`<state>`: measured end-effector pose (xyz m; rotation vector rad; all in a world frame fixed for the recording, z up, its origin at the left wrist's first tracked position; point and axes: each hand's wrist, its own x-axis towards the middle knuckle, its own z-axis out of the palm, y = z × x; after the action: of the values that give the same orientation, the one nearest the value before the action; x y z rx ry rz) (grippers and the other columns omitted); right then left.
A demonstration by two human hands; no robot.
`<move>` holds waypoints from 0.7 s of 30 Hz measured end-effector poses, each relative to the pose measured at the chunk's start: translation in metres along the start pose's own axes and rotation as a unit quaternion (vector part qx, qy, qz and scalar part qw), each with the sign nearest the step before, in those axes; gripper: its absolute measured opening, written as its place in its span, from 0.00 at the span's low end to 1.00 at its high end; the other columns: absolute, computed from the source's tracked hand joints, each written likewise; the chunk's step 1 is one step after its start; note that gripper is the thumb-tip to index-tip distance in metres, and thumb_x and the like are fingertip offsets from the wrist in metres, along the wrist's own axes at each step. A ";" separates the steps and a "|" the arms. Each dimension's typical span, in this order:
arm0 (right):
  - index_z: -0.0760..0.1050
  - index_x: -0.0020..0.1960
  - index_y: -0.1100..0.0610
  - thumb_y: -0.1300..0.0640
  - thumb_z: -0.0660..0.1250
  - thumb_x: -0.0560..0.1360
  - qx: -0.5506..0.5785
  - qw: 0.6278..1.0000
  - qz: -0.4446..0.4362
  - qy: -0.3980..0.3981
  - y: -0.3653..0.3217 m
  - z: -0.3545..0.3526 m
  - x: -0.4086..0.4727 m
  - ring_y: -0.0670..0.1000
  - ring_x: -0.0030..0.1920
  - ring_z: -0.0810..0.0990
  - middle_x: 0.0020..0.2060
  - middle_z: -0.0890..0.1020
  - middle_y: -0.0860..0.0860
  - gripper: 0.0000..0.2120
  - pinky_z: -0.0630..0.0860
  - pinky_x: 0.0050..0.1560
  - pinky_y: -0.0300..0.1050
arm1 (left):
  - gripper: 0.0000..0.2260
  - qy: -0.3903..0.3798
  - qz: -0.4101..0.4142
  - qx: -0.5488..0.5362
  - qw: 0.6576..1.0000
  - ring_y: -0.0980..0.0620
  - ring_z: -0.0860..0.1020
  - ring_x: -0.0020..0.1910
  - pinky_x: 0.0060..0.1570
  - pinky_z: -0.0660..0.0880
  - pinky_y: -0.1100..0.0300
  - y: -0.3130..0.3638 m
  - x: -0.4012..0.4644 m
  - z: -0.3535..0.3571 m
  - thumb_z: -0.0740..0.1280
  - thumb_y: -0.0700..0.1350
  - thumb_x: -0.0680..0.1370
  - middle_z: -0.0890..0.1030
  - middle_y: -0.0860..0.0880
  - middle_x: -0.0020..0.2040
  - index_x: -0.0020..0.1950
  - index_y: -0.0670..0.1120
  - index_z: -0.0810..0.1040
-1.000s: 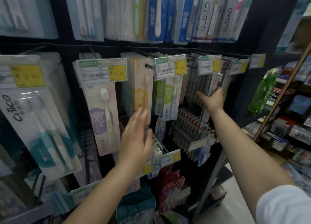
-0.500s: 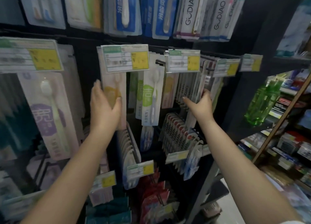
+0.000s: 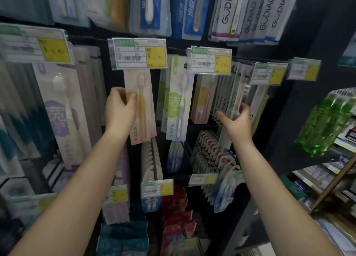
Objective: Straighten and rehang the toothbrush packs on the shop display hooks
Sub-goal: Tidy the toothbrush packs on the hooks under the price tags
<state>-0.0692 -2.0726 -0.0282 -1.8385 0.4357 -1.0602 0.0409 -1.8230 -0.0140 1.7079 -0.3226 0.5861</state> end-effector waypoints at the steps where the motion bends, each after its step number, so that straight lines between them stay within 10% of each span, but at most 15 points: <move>1: 0.59 0.69 0.60 0.54 0.72 0.71 0.002 1.000 0.001 -0.001 -0.001 -0.001 -0.001 0.46 0.55 0.72 0.56 0.72 0.49 0.33 0.68 0.55 0.40 | 0.13 0.005 0.001 0.002 1.000 0.55 0.73 0.50 0.44 0.67 0.63 0.002 0.000 0.000 0.61 0.49 0.79 0.74 0.49 0.52 0.59 0.43 0.71; 21: 0.58 0.71 0.60 0.52 0.70 0.72 -0.011 1.000 0.003 -0.019 -0.007 -0.008 -0.004 0.45 0.56 0.67 0.63 0.70 0.53 0.34 0.65 0.55 0.40 | 0.12 0.000 -0.018 -0.103 0.994 0.53 0.76 0.37 0.40 0.73 0.58 0.010 0.005 0.001 0.60 0.48 0.80 0.76 0.51 0.35 0.37 0.50 0.76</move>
<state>-0.0792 -2.0708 -0.0223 -1.8725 0.4329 -1.0184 0.0396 -1.8254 -0.0032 1.5117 -0.3397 0.5081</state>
